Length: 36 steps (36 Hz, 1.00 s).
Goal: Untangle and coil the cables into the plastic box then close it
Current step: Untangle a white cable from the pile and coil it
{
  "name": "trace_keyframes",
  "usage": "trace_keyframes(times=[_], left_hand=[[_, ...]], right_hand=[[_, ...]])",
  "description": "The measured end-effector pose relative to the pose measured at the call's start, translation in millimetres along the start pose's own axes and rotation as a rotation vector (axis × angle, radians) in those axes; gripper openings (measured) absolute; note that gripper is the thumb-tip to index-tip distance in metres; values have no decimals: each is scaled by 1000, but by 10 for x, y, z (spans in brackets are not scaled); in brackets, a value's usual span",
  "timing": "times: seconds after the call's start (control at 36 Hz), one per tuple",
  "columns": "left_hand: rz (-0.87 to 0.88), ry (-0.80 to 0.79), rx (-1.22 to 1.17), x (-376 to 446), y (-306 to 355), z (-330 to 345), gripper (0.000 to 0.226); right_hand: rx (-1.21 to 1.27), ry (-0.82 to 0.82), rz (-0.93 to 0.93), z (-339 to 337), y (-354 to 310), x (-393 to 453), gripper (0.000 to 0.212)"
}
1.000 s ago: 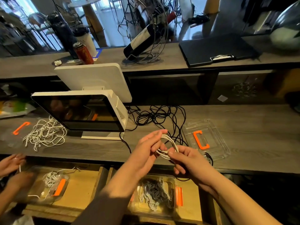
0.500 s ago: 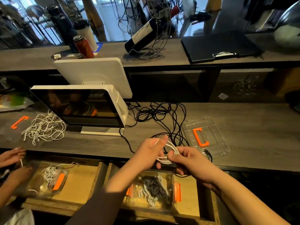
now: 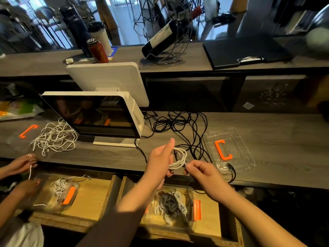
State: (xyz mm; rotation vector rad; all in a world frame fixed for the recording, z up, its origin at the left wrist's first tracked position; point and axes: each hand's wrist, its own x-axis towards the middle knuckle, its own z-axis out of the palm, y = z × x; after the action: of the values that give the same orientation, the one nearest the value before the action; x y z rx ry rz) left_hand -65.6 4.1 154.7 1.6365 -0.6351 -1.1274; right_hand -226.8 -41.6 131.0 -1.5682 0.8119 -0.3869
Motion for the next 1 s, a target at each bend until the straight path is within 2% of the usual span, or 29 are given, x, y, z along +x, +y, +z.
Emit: trace_keyframes(times=[0.08, 0.22, 0.33, 0.39, 0.44, 0.53, 0.64, 0.72, 0.83, 1.0], left_hand=[[81, 160, 43, 0, -23, 48, 48], [256, 362, 189, -29, -27, 83, 52], [334, 417, 280, 11, -58, 11, 53], [383, 416, 403, 35, -106, -25, 54], [417, 392, 563, 45, -170, -53, 56], [373, 325, 713, 63, -272, -93, 54], [202, 214, 743, 39, -228, -107, 39], [145, 87, 730, 11, -142, -119, 24], [112, -47, 565, -23, -19, -111, 51], [65, -144, 538, -89, 143, -82, 82]], right_hand=[[-181, -51, -23, 175, -3, -55, 26], [-342, -48, -115, 379, -72, -124, 29], [-388, -15, -162, 427, -126, -194, 27], [-406, -17, -175, 425, -155, -221, 26], [-430, -40, -181, 397, -180, -221, 28], [-482, -48, -167, 306, -206, -185, 30], [-545, -45, -150, 143, -324, -122, 23], [-522, -29, -150, -11, -397, -38, 18], [-457, 37, -166, -149, -403, 29, 19], [-501, 122, -161, -199, -438, 57, 23]])
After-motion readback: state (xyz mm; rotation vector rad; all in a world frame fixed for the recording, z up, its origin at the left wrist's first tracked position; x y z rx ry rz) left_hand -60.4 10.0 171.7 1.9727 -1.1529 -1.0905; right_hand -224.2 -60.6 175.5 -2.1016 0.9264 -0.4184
